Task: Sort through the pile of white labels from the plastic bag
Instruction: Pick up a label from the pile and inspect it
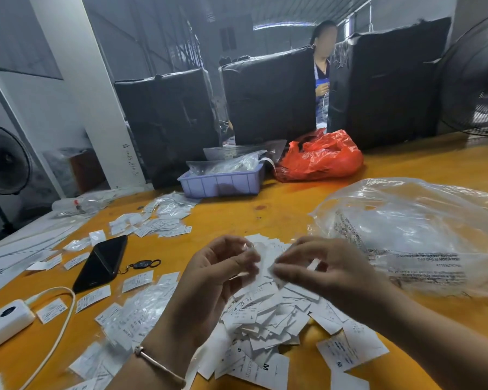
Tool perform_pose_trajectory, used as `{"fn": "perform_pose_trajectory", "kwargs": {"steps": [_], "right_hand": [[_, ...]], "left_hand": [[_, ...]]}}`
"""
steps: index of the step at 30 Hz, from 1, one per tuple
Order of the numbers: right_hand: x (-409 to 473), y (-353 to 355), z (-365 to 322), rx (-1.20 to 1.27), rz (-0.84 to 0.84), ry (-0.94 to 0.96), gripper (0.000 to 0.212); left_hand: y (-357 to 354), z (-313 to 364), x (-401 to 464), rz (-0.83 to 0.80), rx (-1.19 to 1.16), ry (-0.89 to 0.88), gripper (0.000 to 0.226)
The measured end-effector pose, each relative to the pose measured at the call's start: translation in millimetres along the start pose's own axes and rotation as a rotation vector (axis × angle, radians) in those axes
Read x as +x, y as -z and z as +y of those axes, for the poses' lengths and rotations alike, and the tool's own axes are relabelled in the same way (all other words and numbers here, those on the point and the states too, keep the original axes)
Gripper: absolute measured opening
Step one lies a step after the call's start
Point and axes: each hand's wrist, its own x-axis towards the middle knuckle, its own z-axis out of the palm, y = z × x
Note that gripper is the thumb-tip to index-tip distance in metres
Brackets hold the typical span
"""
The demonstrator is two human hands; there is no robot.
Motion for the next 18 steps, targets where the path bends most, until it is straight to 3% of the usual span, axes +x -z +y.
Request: {"fn": "perform_pose_trajectory", "kwargs": {"steps": [3, 9, 14, 16, 18], "right_hand": [[-3, -7, 1, 0.065, -0.124, -0.048, 0.049], [-1, -4, 5, 0.275, 0.041, -0.051, 0.014], [-3, -3, 2, -0.051, 0.093, 0.113, 0.015], [-4, -1, 0, -0.14, 0.068, 0.155, 0.02], [-3, 3, -2, -0.135, 0.158, 0.198, 0.013]], "left_hand": [[-1, 0, -1, -0.001, -0.071, 0.022, 0.018], [1, -2, -1, 0.016, 0.23, -0.006, 0.027], [-2, -3, -4, -0.167, 0.481, 0.045, 0.015], [-4, -2, -4, -0.159, 0.503, 0.03, 0.02], [-4, -2, -5, -0.12, 0.493, -0.008, 0.021]]}}
